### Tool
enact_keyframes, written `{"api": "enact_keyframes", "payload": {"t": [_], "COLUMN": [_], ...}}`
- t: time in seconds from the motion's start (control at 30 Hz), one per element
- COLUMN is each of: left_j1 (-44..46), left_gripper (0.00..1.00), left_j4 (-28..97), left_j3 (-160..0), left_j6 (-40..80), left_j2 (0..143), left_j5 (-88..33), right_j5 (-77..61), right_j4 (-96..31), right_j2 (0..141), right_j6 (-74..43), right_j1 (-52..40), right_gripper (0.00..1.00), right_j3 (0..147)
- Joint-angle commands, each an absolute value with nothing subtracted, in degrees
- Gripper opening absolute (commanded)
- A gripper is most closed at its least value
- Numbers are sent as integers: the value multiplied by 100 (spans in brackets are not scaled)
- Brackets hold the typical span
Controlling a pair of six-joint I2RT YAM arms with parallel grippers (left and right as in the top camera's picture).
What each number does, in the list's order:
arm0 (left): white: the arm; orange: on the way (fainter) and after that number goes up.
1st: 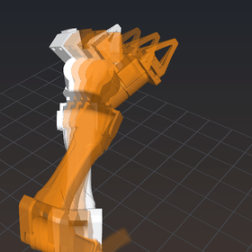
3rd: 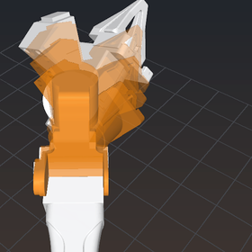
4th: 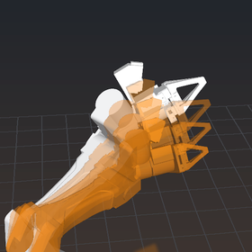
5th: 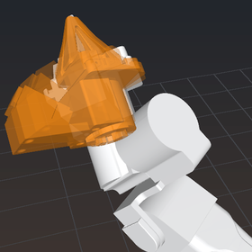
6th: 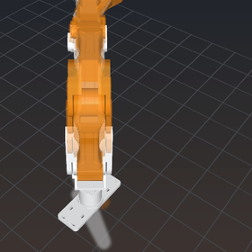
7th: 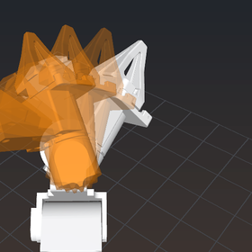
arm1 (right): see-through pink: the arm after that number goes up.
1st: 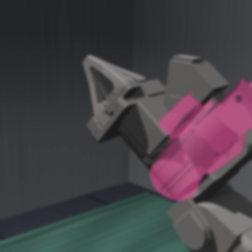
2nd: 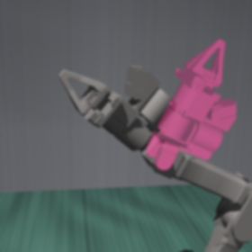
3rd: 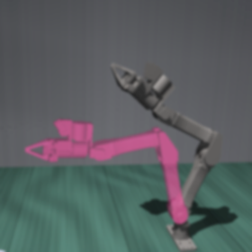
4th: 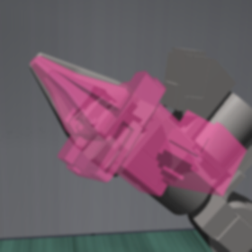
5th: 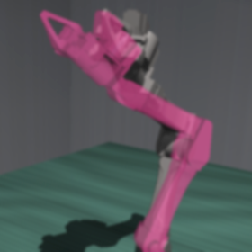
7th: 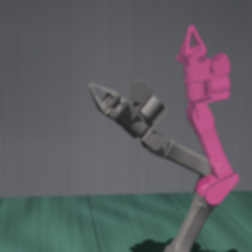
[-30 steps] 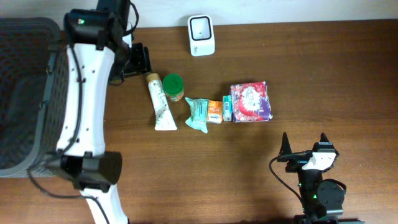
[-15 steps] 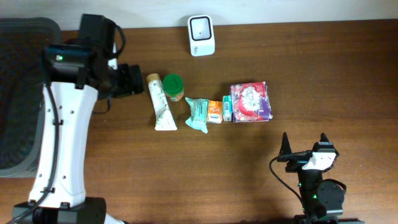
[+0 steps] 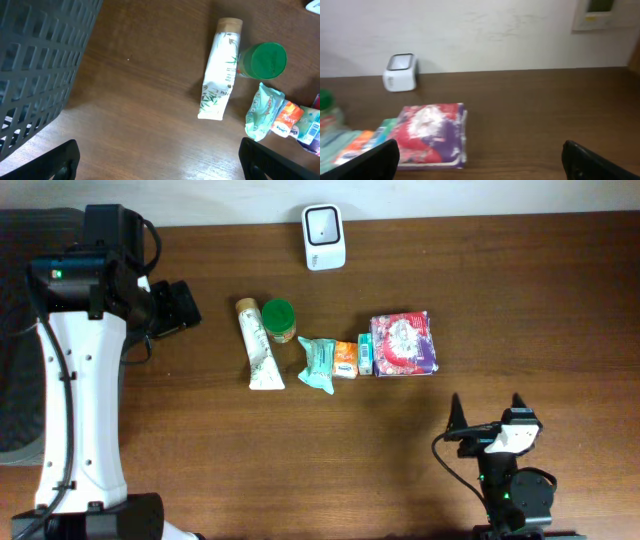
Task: Scan the item barcode
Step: 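Withdraw the left gripper to the left side and hold, then move the right gripper to the purple-white tissue box and grasp it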
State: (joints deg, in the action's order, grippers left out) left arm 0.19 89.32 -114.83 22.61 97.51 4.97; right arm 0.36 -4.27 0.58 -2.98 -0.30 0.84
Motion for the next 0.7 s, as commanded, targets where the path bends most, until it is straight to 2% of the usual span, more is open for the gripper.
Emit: {"api": "enact_keyframes", "payload": {"t": [0.0,0.1,0.17,0.23,0.37,0.43,0.47,0.57,0.67], "left_j1": [8,8,8,10,8,8,3,10,10], "left_gripper": [99,99,99,99,99,99,99,99,99], "left_j4": [8941,8943,8941,8943,8943,8941,8943,8941,8943], "left_j3": [-11443,-11443,-11443,-11443,-11443,-11443,-11443,-11443,-11443], "left_j6": [2353,2355,2353,2355,2355,2355,2355,2353,2355], "left_j2": [9647,9647,9647,9647,9647,9647,9647,9647,9647], "left_j5": [541,541,543,541,543,541,543,543,541], "right_j5": [-2021,-3863,-3905,-3953,-3983,-3588,-3210,-2965,-2958], "right_j4": [-276,-191,-27,432,2803,3677,3732,3697,2838], "right_j2": [21,21,21,21,21,21,21,123,578], "right_j6": [-1691,-2939,-3568,-3695,-3695,-3693,-3688,-2790,-1507], "right_j1": [1,1,1,1,3,3,3,3,3], "right_gripper": [98,98,99,98,99,99,98,98,98], "right_j3": [32,32,32,32,34,123,303,974,2086]}}
